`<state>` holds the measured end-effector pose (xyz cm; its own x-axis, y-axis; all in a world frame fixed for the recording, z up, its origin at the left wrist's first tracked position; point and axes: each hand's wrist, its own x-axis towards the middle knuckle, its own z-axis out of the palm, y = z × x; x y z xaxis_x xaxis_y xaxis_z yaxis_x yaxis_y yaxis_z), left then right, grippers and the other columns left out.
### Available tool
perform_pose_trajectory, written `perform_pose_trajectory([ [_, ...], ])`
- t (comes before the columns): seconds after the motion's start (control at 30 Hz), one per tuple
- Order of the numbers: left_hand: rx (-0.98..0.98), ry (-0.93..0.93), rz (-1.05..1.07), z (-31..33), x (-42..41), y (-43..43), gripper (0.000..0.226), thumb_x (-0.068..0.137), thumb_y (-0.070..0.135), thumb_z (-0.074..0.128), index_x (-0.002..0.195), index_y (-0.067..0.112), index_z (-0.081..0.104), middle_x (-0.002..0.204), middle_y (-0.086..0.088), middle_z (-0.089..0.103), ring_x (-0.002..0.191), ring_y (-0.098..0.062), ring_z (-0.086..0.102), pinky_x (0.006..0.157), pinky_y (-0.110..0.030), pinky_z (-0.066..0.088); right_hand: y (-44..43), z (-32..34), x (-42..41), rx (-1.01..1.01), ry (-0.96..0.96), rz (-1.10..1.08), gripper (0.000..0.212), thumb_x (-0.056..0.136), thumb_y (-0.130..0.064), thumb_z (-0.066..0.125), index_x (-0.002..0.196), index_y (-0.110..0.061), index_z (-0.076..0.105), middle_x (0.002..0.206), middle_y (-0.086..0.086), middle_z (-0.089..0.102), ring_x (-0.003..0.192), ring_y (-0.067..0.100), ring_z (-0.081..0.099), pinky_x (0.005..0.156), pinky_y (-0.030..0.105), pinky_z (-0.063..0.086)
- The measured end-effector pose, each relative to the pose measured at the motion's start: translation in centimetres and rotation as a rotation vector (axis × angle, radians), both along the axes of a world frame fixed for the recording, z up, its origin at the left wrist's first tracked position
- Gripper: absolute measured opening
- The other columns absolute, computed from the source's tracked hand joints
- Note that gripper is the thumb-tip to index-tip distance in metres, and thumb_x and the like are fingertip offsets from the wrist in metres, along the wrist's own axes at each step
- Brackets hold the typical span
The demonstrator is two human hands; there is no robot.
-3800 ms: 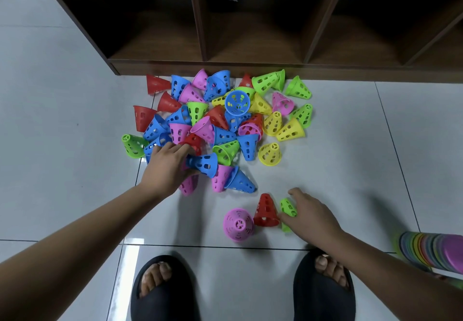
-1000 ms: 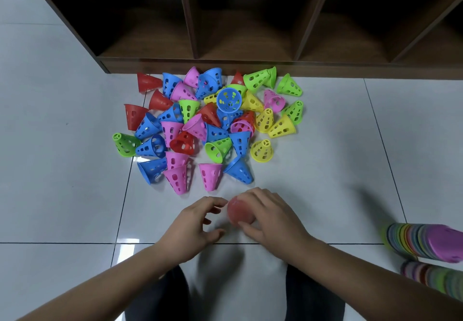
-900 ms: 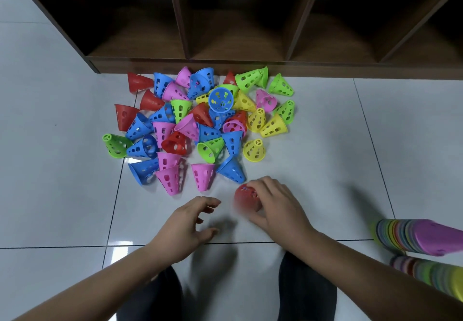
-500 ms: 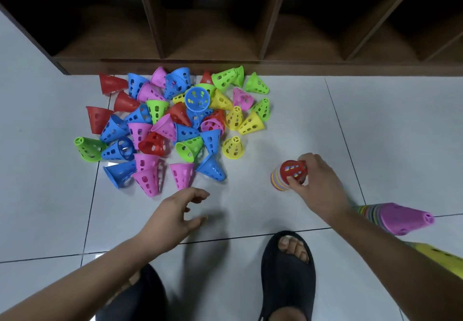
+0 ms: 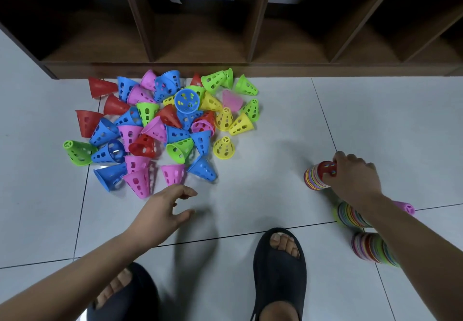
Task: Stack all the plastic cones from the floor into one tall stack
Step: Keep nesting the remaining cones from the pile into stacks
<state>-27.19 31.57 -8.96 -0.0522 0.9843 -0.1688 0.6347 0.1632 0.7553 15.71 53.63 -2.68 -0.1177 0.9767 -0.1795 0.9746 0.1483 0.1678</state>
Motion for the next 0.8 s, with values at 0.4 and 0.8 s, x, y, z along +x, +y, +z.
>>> perform_pose_trajectory([
  [0.4, 0.108, 0.295, 0.053, -0.3, -3.3, 1.3, 0.061, 0.082, 0.021, 0.087, 0.137, 0.025, 0.06, 0.133, 0.003, 0.059, 0.119, -0.024, 0.059, 0.096, -0.039, 0.054, -0.9, 0.0, -9.1, -0.1, 0.348, 0.402, 0.05, 0.093, -0.034, 0.07, 0.139, -0.019, 0.061, 0.131, 0.004, 0.064, 0.122, 0.03, 0.058, 0.105, 0.046, 0.042],
  [0.8, -0.03, 0.614, -0.208, 1.2, -5.7, 3.4, 0.07, 0.087, 0.033, 0.077, 0.151, 0.03, 0.05, 0.148, 0.005, 0.059, 0.14, -0.024, 0.05, 0.109, -0.045, 0.038, -3.9, -1.8, -19.5, -0.35, 0.367, 0.729, 0.059, 0.101, -0.021, 0.056, 0.158, -0.029, 0.041, 0.157, -0.003, 0.042, 0.136, 0.025, 0.045, 0.112, 0.041, 0.041],
])
